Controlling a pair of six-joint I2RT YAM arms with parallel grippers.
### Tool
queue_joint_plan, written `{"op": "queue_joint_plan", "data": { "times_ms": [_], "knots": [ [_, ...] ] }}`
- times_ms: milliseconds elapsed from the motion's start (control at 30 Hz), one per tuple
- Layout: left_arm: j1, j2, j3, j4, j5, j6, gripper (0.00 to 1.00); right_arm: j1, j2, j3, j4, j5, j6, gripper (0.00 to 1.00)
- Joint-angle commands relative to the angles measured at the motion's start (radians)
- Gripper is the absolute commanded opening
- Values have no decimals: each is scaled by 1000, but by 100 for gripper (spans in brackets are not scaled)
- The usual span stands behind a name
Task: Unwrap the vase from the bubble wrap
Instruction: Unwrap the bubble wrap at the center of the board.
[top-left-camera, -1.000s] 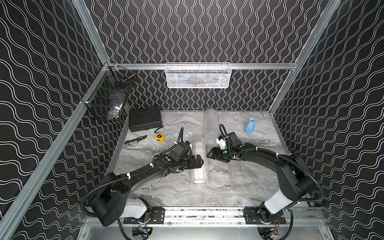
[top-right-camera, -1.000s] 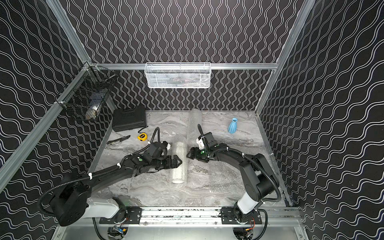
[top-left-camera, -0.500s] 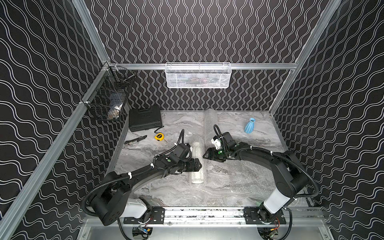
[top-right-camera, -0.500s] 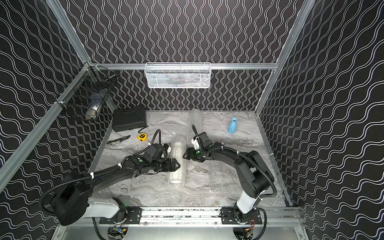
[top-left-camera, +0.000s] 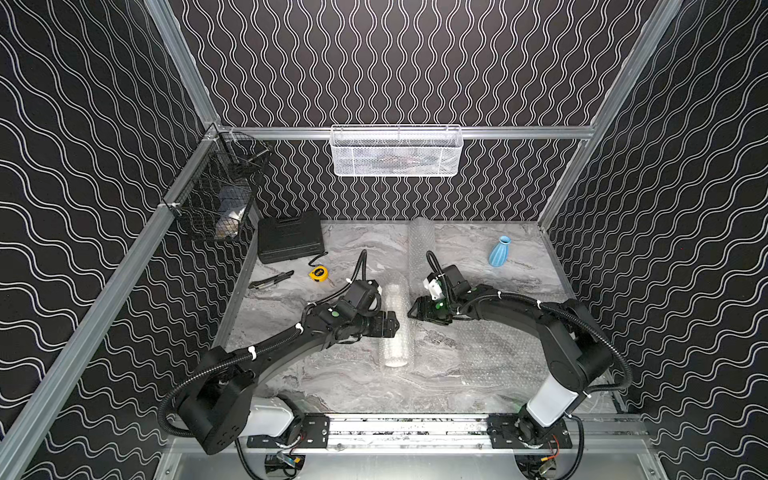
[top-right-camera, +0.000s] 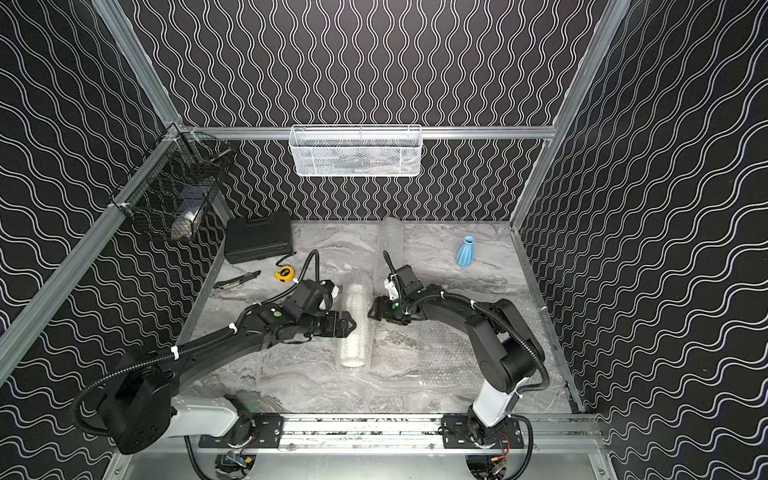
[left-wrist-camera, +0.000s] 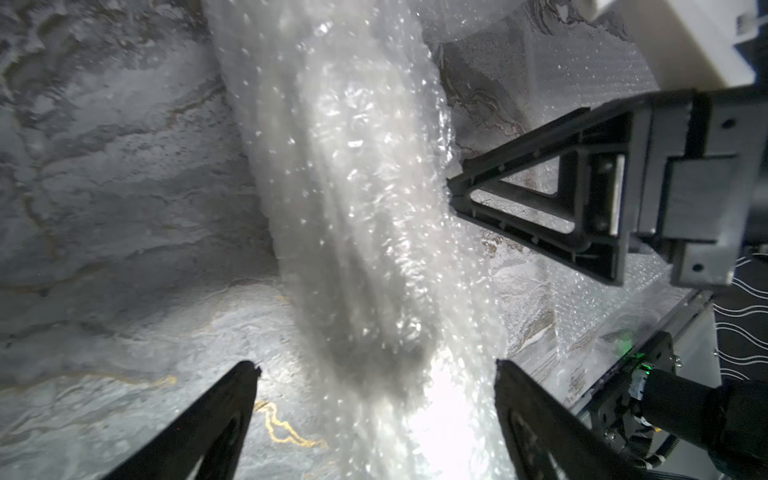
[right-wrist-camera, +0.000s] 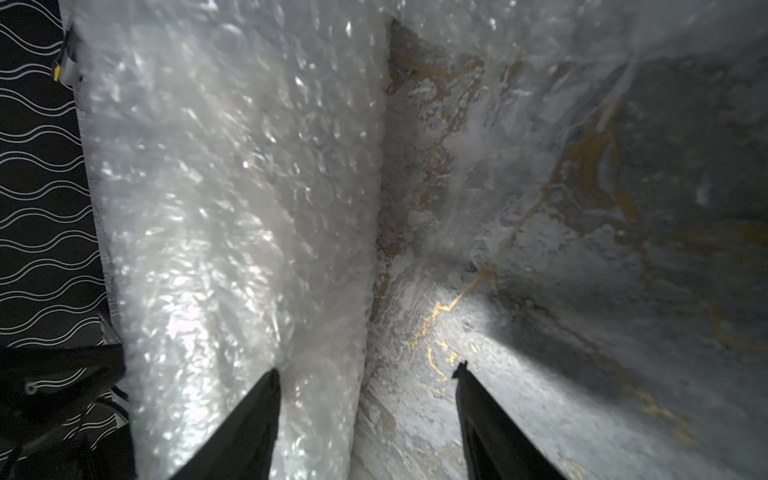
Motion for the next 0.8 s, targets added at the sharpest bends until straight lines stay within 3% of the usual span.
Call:
{"op": "queue_joint_plan", "data": {
  "times_ms": [0, 167, 267, 433, 633, 767],
  "knots": [
    [51, -4, 3, -15, 11, 61, 92, 1, 0, 10, -16, 25, 2, 66],
    [159, 66, -21, 116, 254, 60, 88, 2, -6, 26, -29, 25, -7, 67],
    [181, 91, -26, 186, 341, 48, 88, 2, -7, 32, -35, 22, -11, 67],
    [190, 130, -33, 256, 379, 14, 89, 2, -7, 38, -39, 19, -11, 67],
    [196, 178, -19, 251, 290, -4, 89, 2, -7, 39, -39, 17, -10, 67],
    [194, 208, -18, 291, 339, -16, 88, 1, -12, 45, -40, 13, -11, 67]
  ]
}}
